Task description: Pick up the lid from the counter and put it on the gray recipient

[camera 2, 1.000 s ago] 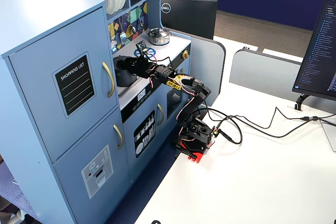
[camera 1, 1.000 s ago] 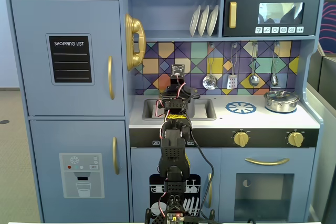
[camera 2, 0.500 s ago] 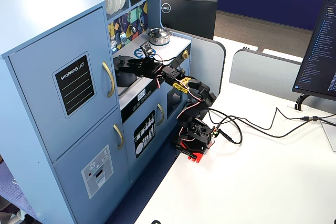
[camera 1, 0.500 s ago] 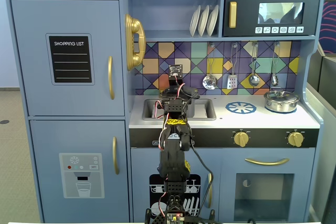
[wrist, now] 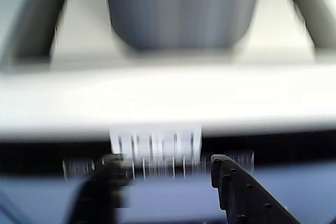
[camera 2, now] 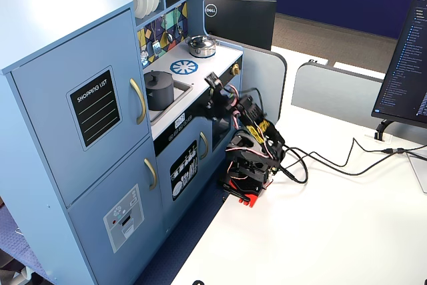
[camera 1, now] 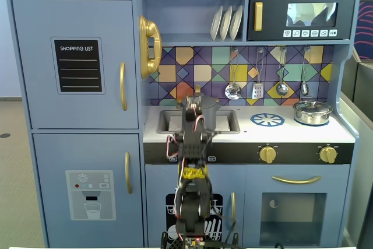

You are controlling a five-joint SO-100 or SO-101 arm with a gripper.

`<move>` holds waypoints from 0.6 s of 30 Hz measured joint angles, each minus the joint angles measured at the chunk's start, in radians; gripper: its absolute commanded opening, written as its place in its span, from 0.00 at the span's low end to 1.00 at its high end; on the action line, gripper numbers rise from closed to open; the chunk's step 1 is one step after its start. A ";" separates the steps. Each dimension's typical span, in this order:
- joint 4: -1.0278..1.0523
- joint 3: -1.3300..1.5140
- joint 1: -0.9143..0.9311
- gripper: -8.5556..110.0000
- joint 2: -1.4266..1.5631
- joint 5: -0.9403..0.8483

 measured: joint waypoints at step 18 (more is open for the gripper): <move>0.031 0.689 -0.071 0.07 0.141 0.138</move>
